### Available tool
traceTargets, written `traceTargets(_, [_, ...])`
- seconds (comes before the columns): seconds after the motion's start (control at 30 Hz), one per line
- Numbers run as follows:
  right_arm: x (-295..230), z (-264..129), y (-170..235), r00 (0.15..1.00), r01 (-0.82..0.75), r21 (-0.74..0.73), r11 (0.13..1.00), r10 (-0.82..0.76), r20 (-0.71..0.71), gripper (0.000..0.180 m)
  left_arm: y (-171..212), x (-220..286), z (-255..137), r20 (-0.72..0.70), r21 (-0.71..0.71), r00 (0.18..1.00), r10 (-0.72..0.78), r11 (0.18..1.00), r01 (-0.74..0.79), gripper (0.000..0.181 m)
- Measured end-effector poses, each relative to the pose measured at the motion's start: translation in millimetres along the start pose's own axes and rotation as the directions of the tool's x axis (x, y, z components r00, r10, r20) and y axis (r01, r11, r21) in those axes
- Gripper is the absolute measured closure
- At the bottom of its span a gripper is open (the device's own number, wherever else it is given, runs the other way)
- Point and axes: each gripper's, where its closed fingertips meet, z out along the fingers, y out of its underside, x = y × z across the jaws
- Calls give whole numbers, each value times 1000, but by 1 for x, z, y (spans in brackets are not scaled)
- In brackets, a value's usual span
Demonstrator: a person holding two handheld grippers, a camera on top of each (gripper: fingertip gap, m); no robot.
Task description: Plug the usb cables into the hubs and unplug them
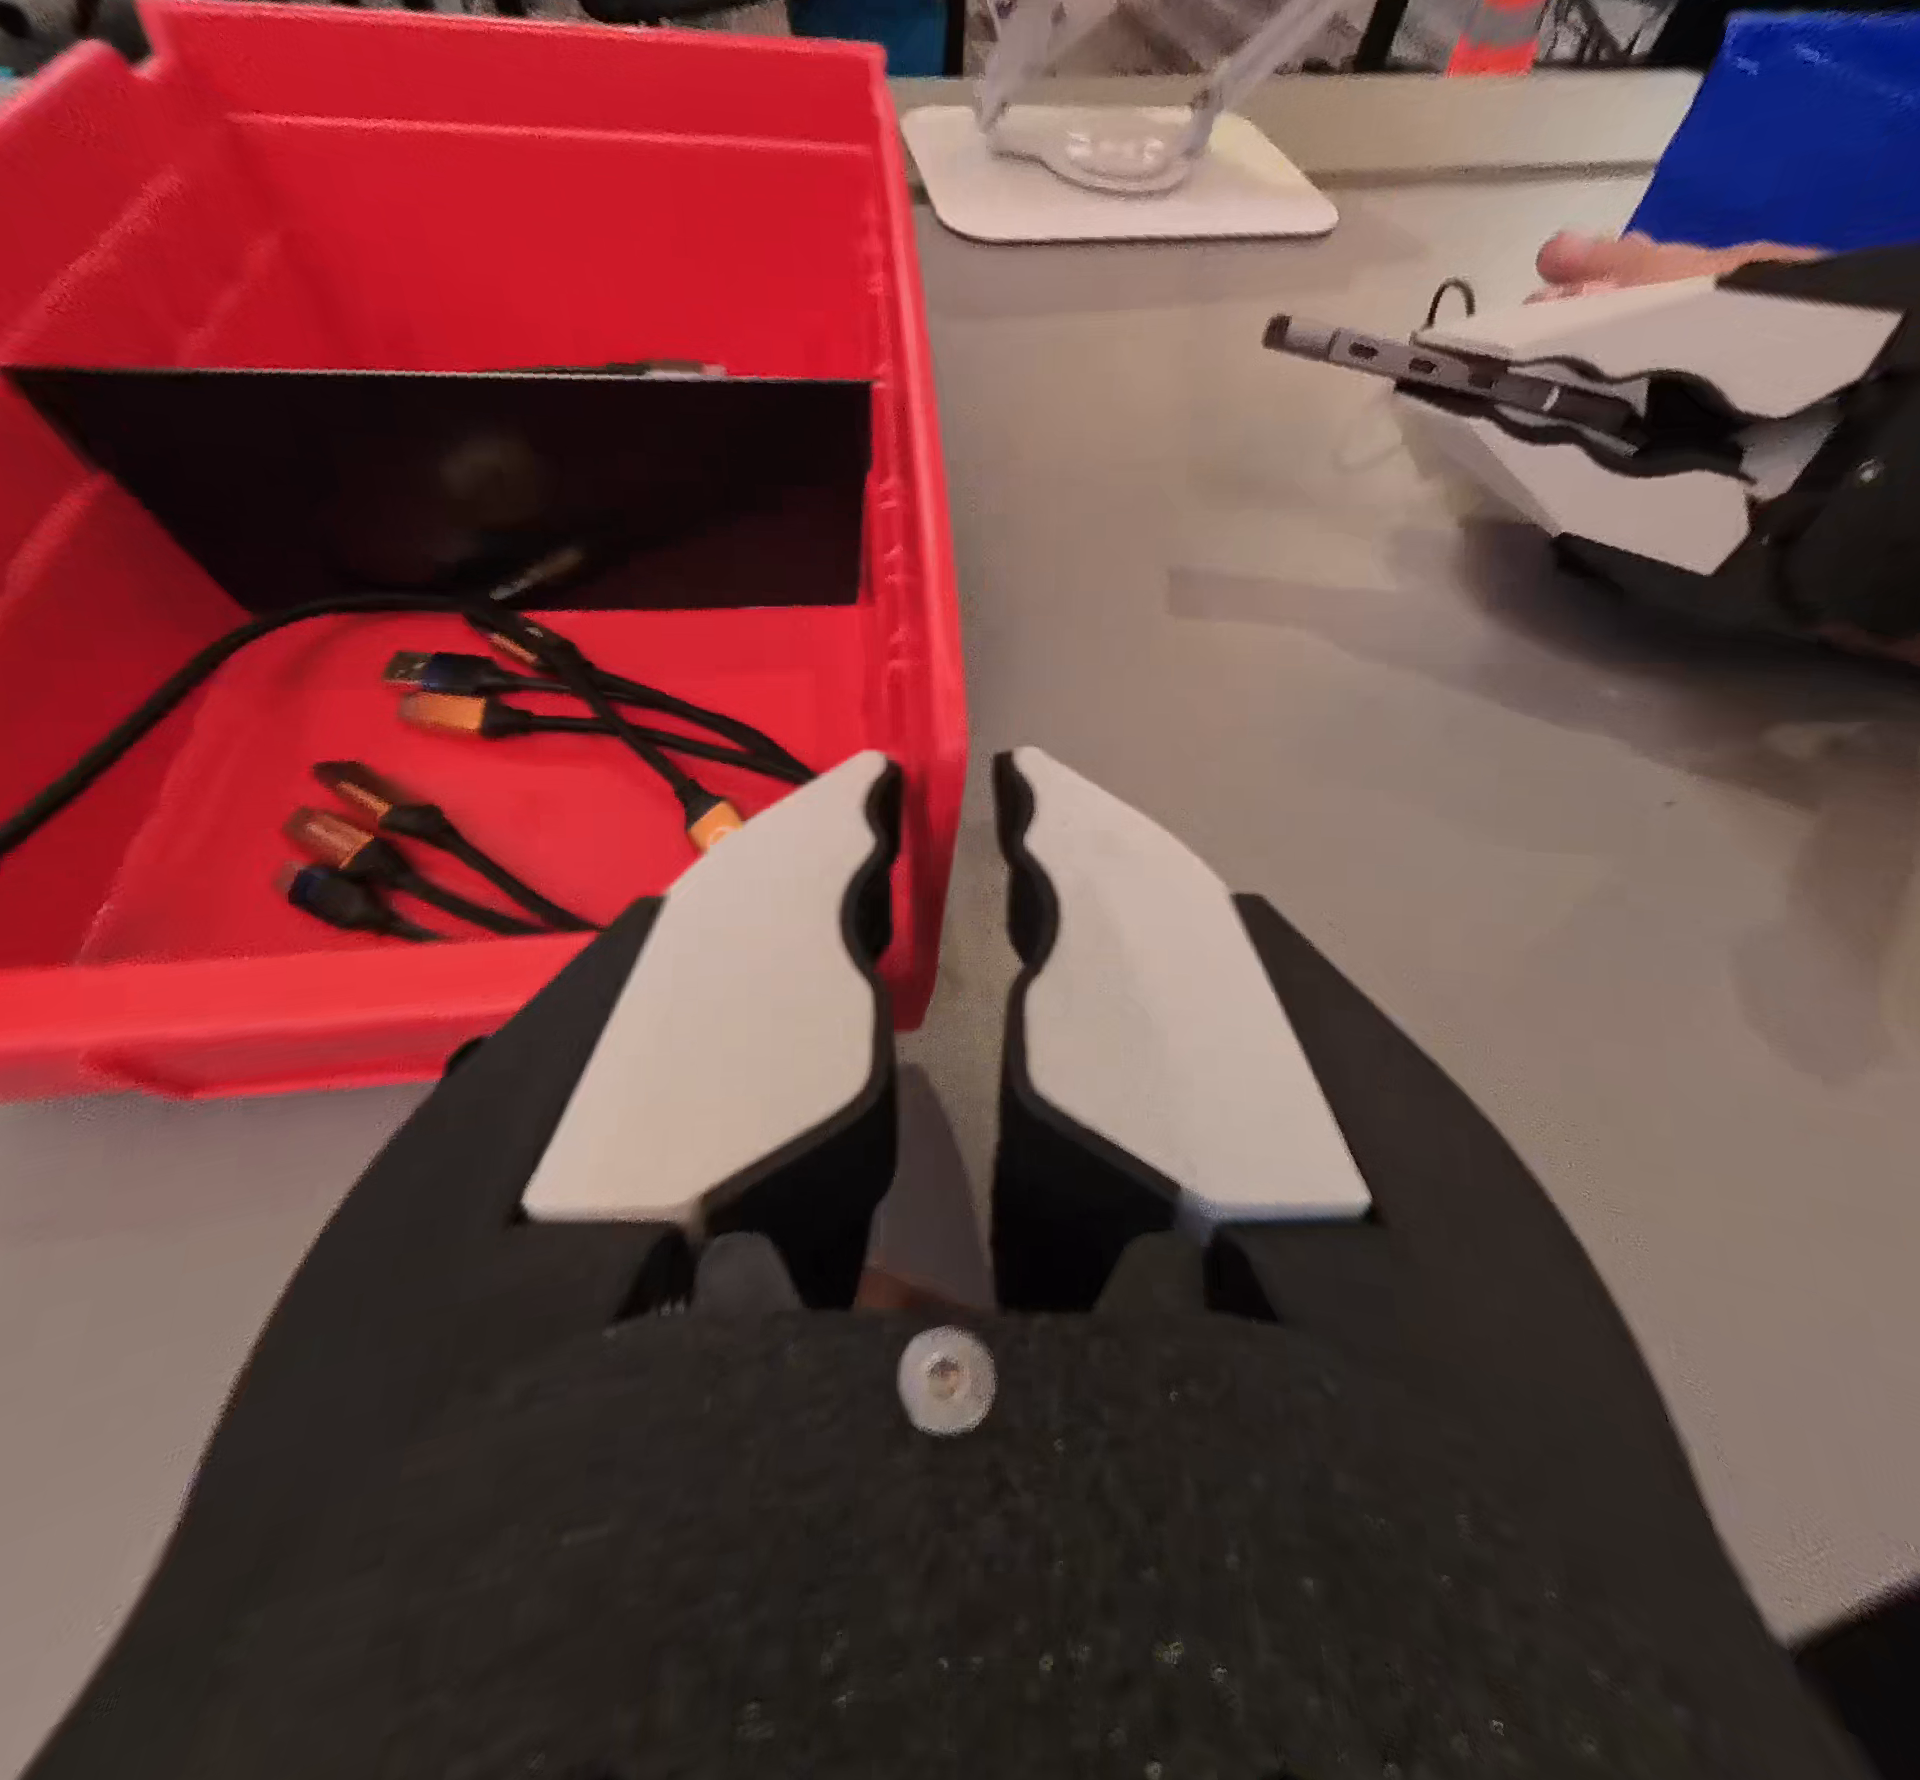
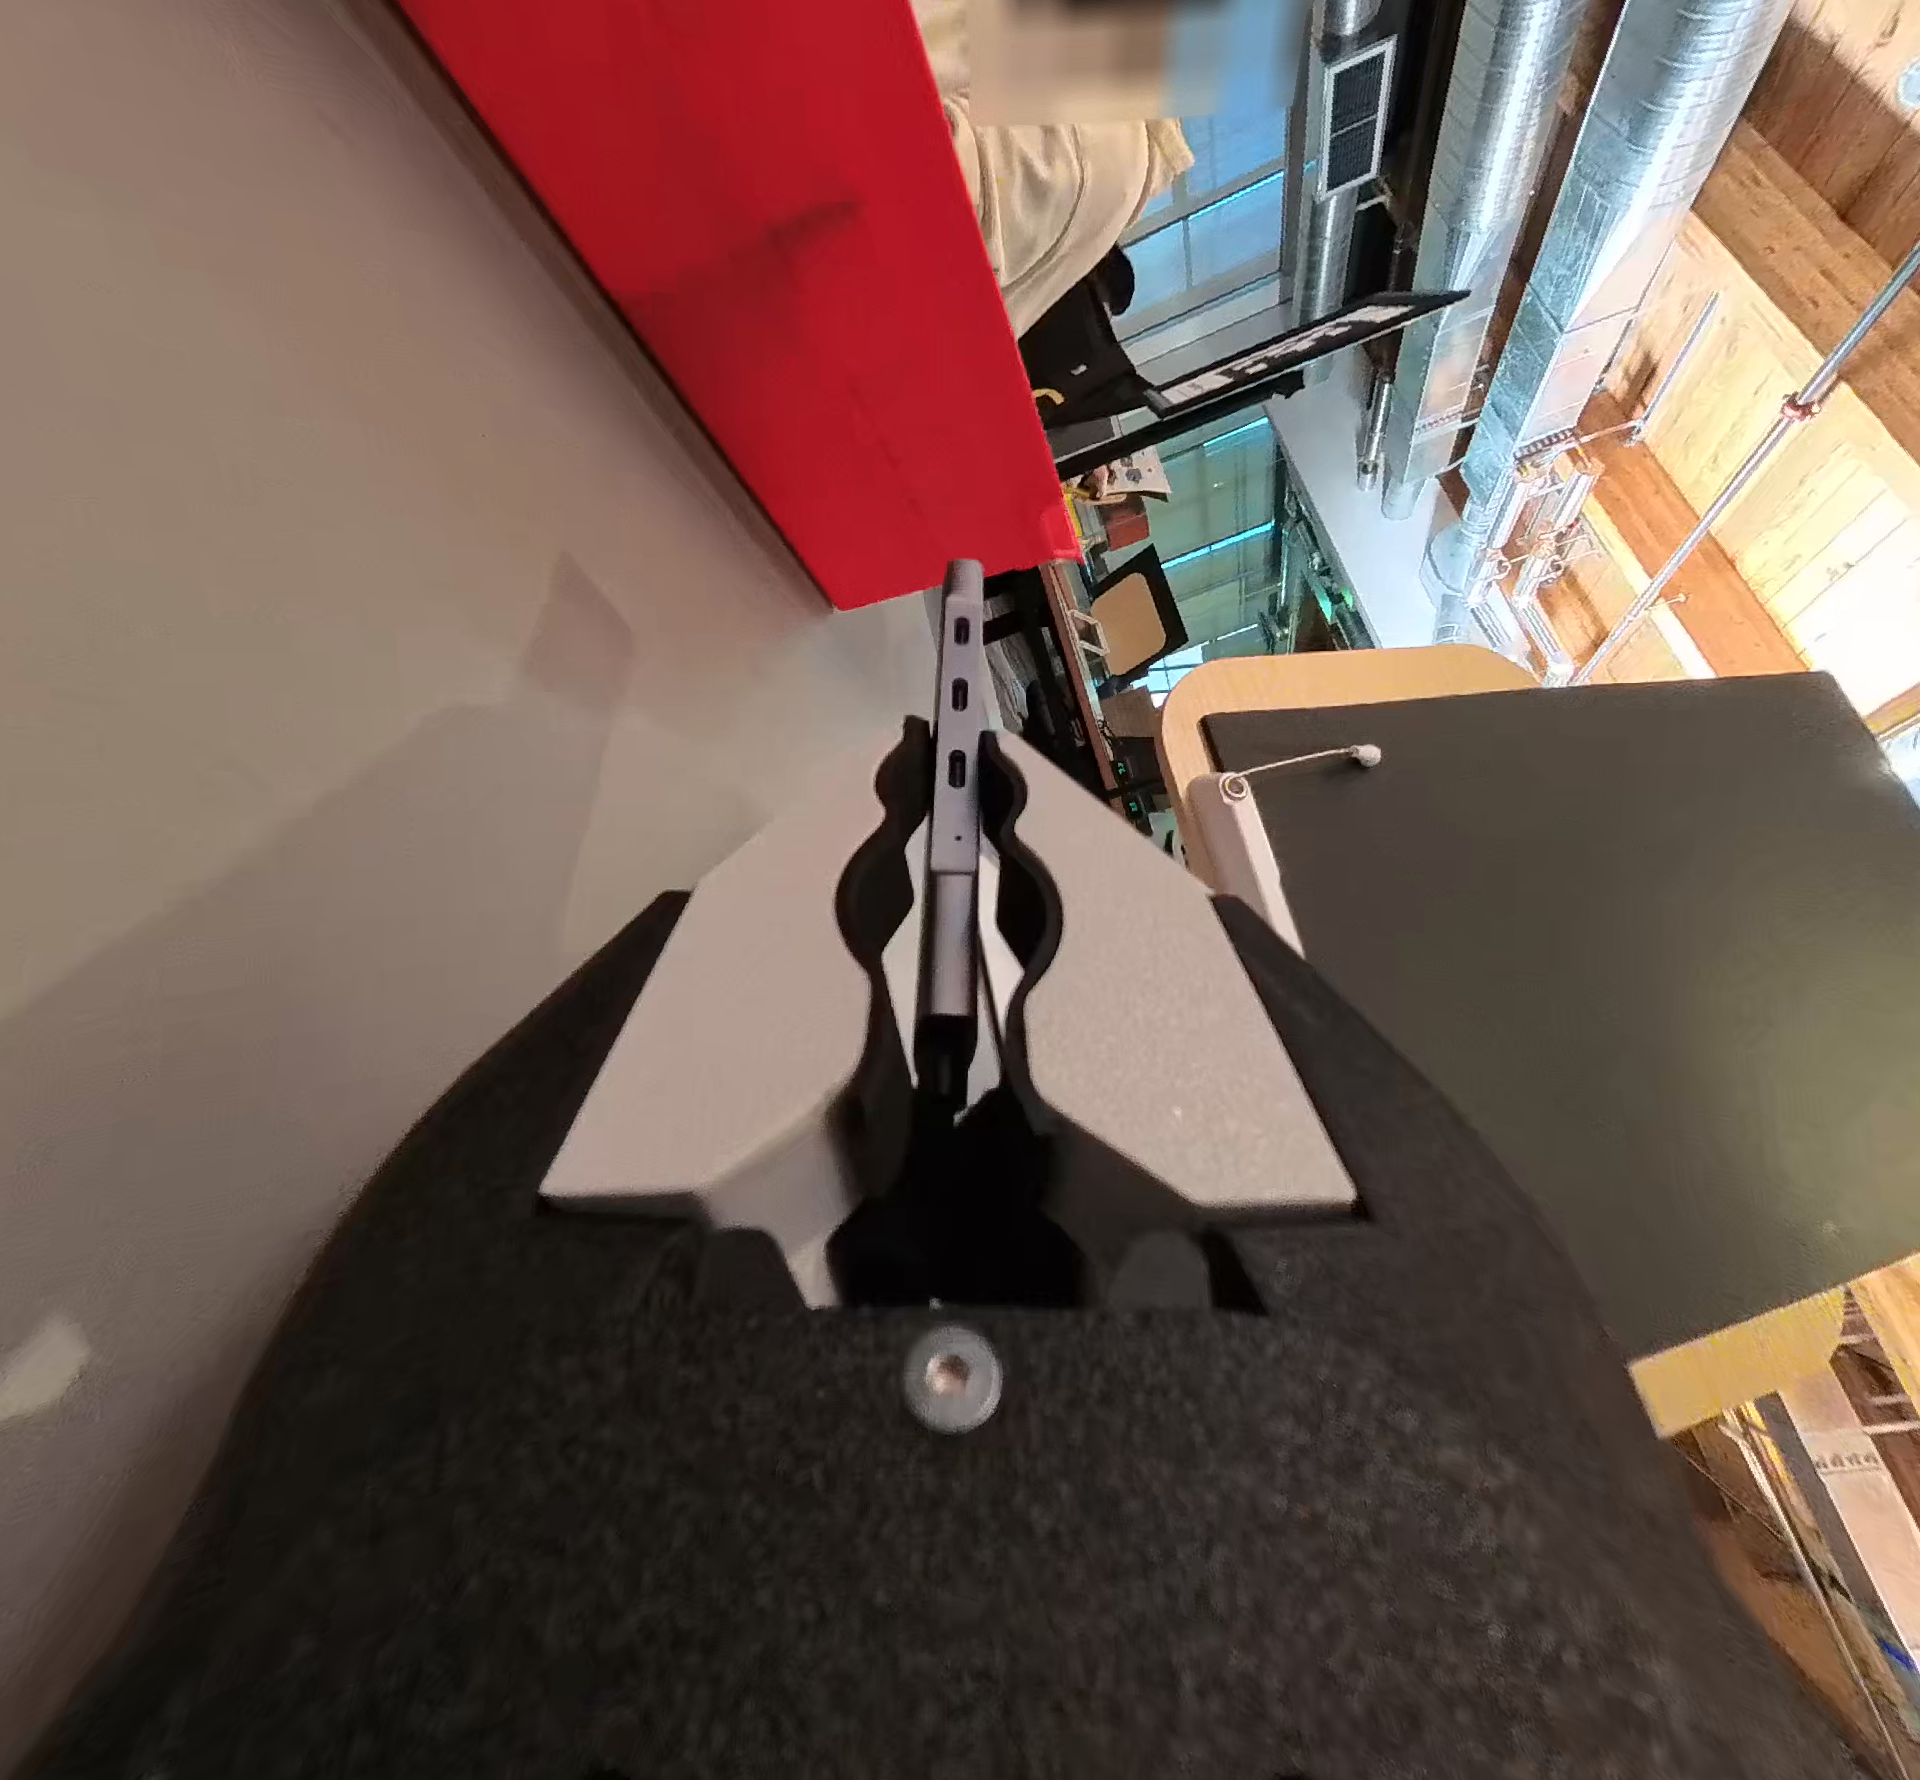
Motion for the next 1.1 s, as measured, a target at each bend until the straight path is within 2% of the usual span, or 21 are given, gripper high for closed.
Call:
traceTargets(0.1, [5,0,1,1000,-9,-5,1000,9,-15,172,-4,10,14,7,13,1000,-9,1000,8,172])
traceTargets(0.27, [5,2,5,998,-58,-12,998,58,0,172,1,28,26,-59,-28,998,36,999,-37,160])
traceTargets(0.37, [2,2,5,998,-60,-13,998,61,15,172,-7,25,10,-97,4,995,21,1000,-20,144])
traceTargets(0.43, [3,1,7,998,-63,-20,998,64,11,172,-22,12,-9,-126,30,992,28,999,-24,141])
traceTargets(0.5, [5,1,9,997,-77,-24,997,77,6,172,-27,-16,-18,-116,-101,992,48,993,-60,142])
traceTargets(0.57, [5,3,12,995,-97,-27,995,97,11,172,-23,-66,-18,18,-332,990,137,935,-123,142])
traceTargets(0.67, [0,5,13,994,-107,-33,994,108,33,172,-7,-113,-3,69,-643,957,281,746,-173,123])
traceTargets(0.7, [-1,5,12,994,-105,-31,994,106,37,172,-2,-124,6,83,-702,943,321,691,-173,125])
traceTargets(0.8, [0,2,12,992,-120,-28,992,121,36,172,9,-146,24,124,-790,907,402,593,-155,128])
traceTargets(0.87, [3,0,13,990,-140,-25,990,141,31,172,16,-151,28,136,-818,889,436,556,-147,132])
traceTargets(0.93, [3,1,14,988,-148,-26,989,149,34,172,22,-153,29,142,-837,855,499,522,-165,145])
traceTargets(1.0, [1,2,13,989,-142,-25,989,143,42,172,32,-160,26,116,-878,784,610,432,-206,157])
traceTargets(1.03, [0,2,13,989,-138,-24,990,139,45,172,34,-166,24,104,-896,724,682,381,-230,174])
traceTargets(1.07, [-1,2,13,990,-134,-23,991,135,46,172,33,-171,23,105,-905,671,734,351,-242,176])
traceTargets(1.1, [-1,2,12,990,-134,-23,991,135,46,172,28,-174,23,134,-902,637,760,360,-240,176])
